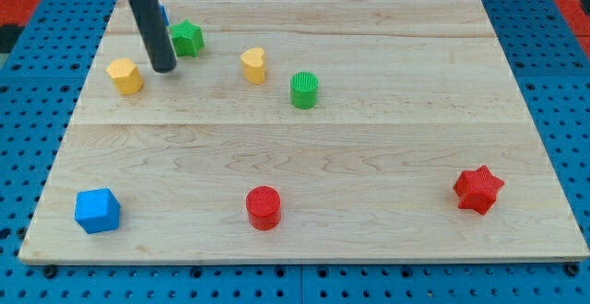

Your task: Place the arm in between the green circle and yellow hexagon

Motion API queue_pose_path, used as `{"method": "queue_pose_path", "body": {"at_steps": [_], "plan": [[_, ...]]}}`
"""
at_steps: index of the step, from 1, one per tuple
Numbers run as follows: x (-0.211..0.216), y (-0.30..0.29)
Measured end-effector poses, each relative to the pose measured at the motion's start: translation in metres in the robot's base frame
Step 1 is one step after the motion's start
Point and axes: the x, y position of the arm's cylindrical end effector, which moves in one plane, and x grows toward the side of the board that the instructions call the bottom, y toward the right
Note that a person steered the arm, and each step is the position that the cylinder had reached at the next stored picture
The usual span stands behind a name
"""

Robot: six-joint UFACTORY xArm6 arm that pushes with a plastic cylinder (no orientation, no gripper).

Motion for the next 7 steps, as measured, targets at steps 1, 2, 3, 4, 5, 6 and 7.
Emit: {"method": "queue_pose_path", "body": {"at_steps": [1, 2, 3, 4, 5, 6, 7], "plan": [[0.001, -0.07], [0.001, -0.107], [0.035, -0.059], [0.068, 0.027], [0.068, 0.139], [0.08, 0.192], [0.089, 0.145]]}}
